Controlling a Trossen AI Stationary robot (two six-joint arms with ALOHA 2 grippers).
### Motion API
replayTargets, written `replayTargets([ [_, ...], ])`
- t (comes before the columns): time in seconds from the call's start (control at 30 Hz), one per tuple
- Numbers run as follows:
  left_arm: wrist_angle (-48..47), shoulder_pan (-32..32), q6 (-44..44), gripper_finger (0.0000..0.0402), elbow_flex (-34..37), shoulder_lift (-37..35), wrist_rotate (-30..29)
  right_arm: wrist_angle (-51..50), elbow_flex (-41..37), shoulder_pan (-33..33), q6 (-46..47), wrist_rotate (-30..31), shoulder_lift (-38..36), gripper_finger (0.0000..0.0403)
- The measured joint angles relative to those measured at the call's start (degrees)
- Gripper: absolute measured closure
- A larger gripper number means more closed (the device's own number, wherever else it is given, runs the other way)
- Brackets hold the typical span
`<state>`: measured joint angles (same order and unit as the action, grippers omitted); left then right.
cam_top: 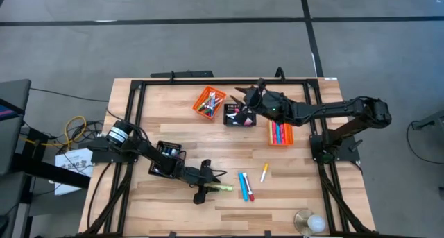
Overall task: Pick & Place Markers
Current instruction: Put the light green highlighter into the right orange bin
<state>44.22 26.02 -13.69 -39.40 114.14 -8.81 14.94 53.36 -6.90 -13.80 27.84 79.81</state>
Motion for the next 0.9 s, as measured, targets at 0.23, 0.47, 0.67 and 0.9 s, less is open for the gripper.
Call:
replayTargets([
  [0.23, 0.8, 1.0, -1.5, 0.0231, 0.1, 1.6, -3.3, 1.7, 0.0, 0.0, -0.2, -3.9, 0.0, 0.0246],
  [0.47, 0.7, 0.2, 1.3, 0.0308, 1.4, 1.5, -4.5, -3.2, 0.0, 0.5, 2.7, -12.2, 0.0, 0.0255],
  [0.67, -0.7, -1.8, 5.6, 0.0341, 1.7, -0.3, -4.7, -6.1, -1.2, 2.1, 5.2, -27.7, 0.2, 0.0254],
  [0.9, -7.7, -7.3, 14.1, 0.0328, 3.9, -13.0, -5.3, -9.8, -1.4, 7.4, 5.2, -26.3, 0.9, 0.0211],
])
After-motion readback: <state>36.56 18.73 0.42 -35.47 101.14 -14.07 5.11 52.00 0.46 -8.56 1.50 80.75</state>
